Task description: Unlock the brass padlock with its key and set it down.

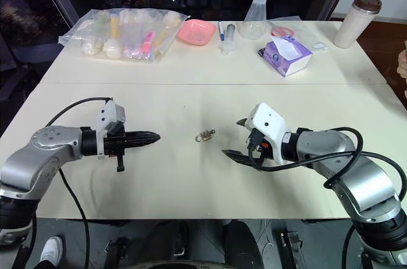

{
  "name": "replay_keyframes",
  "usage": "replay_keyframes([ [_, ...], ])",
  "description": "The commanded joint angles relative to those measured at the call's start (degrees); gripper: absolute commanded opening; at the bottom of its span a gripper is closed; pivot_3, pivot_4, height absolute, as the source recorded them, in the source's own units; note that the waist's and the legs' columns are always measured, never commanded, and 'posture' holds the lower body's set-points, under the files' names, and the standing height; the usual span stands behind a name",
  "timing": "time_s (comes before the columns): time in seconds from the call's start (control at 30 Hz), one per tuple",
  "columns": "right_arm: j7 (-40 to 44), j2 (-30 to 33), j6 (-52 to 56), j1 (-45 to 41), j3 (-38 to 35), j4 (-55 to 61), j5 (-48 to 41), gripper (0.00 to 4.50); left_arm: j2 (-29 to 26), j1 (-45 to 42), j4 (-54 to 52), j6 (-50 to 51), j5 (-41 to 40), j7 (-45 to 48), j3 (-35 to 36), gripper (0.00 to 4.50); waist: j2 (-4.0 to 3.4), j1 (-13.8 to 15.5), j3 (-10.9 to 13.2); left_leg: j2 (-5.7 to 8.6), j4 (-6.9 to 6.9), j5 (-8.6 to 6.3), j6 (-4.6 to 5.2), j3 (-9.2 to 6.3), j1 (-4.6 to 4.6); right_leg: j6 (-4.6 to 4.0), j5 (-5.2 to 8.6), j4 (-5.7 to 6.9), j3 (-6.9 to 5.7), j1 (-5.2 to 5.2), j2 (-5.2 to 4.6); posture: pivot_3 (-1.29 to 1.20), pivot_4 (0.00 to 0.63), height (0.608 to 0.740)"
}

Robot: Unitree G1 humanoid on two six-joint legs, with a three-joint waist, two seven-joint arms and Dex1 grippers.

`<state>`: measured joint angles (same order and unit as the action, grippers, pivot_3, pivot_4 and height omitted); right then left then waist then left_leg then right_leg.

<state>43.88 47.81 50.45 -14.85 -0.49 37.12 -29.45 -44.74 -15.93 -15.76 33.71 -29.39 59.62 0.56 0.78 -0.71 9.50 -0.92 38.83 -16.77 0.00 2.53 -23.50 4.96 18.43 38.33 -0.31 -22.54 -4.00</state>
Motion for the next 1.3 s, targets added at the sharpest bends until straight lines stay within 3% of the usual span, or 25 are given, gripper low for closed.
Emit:
replay_keyframes([
  [0.03, 0.0, 0.0, -1.4, -1.5, -0.2, 0.4, -0.1, 4.48, 0.5, -0.6, 0.1, -3.0, 0.8, -0.4, 1.0, 0.00, 0.00, 0.0, 0.0, 0.00, 0.00, 0.00, 0.00, 0.00, 0.00, 0.00, 0.00, 0.00, 0.00, 0.00, 0.00, 0.00, 0.150, 0.715],
  [0.7, -0.9, 0.3, -2.4, -2.4, 1.0, 0.5, 0.6, 4.48, 1.8, -3.3, 1.2, -5.3, 5.0, 0.0, -3.2, 0.00, 0.00, 0.0, 0.0, 0.03, 0.01, -0.01, 0.02, 0.00, 0.00, 0.02, -0.01, -0.01, -0.03, 0.03, 0.00, 0.00, 0.150, 0.715],
  [1.1, -3.2, -0.1, -1.9, -2.9, 0.9, 1.0, 1.3, 4.48, 8.2, -3.9, 2.2, -8.4, 9.7, -4.3, -8.3, 0.00, 0.00, 0.2, 0.0, 0.04, 0.07, -0.02, 0.04, 0.00, 0.00, 0.04, -0.02, -0.01, -0.05, 0.08, 0.01, 0.00, 0.150, 0.715],
  [1.3, -4.5, 0.6, -2.5, -0.9, 0.2, 2.3, 2.5, 4.50, 12.6, -5.8, 6.5, -13.5, 16.0, -6.1, -14.0, 2.52, 0.00, 0.1, 0.0, 0.05, 0.09, -0.04, 0.07, 0.01, 0.00, 0.05, -0.02, -0.01, -0.06, 0.10, 0.05, 0.00, 0.150, 0.715],
])
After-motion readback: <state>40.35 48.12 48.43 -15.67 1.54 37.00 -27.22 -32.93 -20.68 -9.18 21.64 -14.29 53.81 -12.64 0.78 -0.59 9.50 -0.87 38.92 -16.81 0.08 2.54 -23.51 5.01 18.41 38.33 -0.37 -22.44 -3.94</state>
